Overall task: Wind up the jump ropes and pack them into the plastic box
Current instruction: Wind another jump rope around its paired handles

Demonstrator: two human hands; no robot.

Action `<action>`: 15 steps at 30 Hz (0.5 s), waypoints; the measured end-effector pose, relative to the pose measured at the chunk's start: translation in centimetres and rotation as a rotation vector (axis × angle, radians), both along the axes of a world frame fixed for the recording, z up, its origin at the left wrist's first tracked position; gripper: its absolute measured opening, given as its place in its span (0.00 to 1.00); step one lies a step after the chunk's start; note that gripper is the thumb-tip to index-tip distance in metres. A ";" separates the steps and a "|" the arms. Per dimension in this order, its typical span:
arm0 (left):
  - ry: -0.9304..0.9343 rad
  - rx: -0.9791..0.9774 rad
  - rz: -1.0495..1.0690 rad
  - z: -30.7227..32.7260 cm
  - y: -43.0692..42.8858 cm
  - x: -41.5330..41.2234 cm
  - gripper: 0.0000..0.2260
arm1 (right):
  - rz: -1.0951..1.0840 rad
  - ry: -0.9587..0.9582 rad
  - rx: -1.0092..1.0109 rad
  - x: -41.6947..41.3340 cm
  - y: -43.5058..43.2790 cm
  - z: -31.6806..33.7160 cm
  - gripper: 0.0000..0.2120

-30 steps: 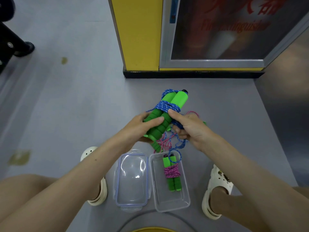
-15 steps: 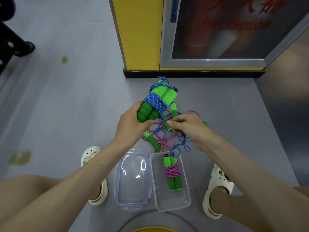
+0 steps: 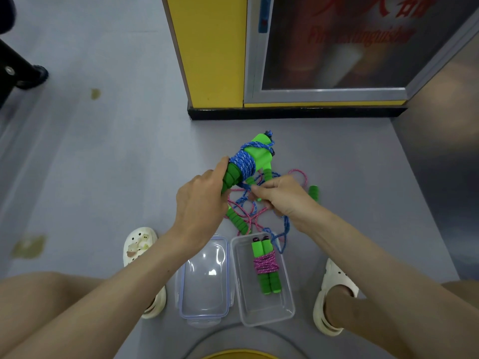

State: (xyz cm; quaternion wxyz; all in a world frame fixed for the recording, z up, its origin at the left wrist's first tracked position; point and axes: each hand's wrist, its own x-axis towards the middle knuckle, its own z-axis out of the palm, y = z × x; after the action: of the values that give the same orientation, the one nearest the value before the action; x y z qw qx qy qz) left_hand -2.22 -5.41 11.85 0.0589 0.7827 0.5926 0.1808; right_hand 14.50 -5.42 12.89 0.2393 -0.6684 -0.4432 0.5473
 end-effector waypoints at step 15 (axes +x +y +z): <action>0.203 0.240 -0.043 -0.3 -0.5 0.8 0.31 | -0.070 0.453 -0.149 -0.9 -0.4 1.3 0.15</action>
State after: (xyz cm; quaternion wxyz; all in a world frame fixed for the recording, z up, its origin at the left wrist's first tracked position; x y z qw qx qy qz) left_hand -1.40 -5.95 11.56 -0.0914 0.8107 0.5529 0.1691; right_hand 13.63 -5.79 14.19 0.3016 -0.5593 -0.3130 0.7059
